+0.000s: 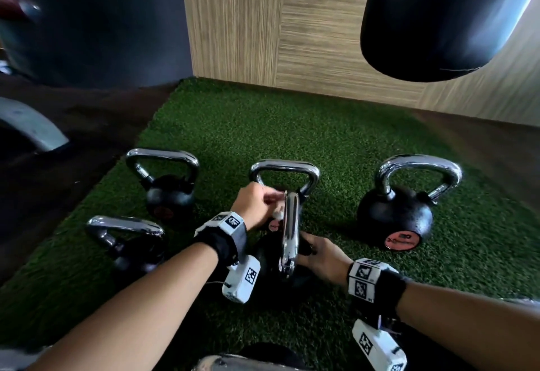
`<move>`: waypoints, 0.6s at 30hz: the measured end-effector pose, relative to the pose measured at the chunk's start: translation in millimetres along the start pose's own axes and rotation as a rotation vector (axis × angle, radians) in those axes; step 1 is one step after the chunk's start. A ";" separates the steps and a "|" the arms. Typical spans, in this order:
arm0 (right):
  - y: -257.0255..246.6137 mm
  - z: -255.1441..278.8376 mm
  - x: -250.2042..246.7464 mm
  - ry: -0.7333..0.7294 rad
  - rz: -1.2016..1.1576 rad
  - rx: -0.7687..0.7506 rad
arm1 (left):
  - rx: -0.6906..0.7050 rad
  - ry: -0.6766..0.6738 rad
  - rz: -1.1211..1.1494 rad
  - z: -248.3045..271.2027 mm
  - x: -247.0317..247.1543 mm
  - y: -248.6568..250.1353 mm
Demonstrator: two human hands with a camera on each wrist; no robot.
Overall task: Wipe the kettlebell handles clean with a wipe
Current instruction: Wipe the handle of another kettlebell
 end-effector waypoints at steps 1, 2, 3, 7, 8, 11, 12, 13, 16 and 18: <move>0.3 0.2 -0.4 -0.005 -0.005 -0.010 | 0.033 0.023 0.040 -0.3 -1.2 1.2; 1.4 -0.4 -0.5 -0.008 -0.008 -0.010 | 0.063 0.045 0.058 0.9 -1.2 1.2; 2.0 -1.3 -0.5 -0.011 -0.011 -0.010 | 0.081 0.058 0.069 2.6 -0.3 0.7; 8.4 -5.0 1.6 -0.010 -0.038 -0.003 | 0.076 -0.007 0.183 4.0 -3.1 1.7; 9.5 -5.2 2.1 -0.006 -0.062 -0.009 | 0.097 -0.038 0.227 5.0 -6.7 3.1; 12.7 -5.6 2.2 -0.005 -0.108 -0.030 | 0.131 -0.170 0.361 14.3 -18.5 3.2; 13.2 -5.8 1.9 -0.008 -0.104 -0.037 | 0.125 -0.227 0.386 18.6 -21.9 2.3; 13.6 -5.6 1.6 -0.009 -0.092 -0.039 | 0.119 -0.271 0.385 22.3 -24.9 2.0; 14.0 -6.7 0.7 0.006 -0.082 -0.048 | 0.081 -0.286 0.358 26.6 -29.8 5.2; 16.8 -9.2 0.7 0.021 -0.074 -0.061 | 0.026 -0.245 0.368 28.6 -28.9 11.1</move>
Point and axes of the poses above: each hand's wrist, its own z-axis away from the middle knuckle, its own x-axis out of the palm, y = z × x, the point moved 2 cm from there along -z, towards the middle knuckle, and after that the axes turned 11 degrees about -x, right-handed, at the moved point
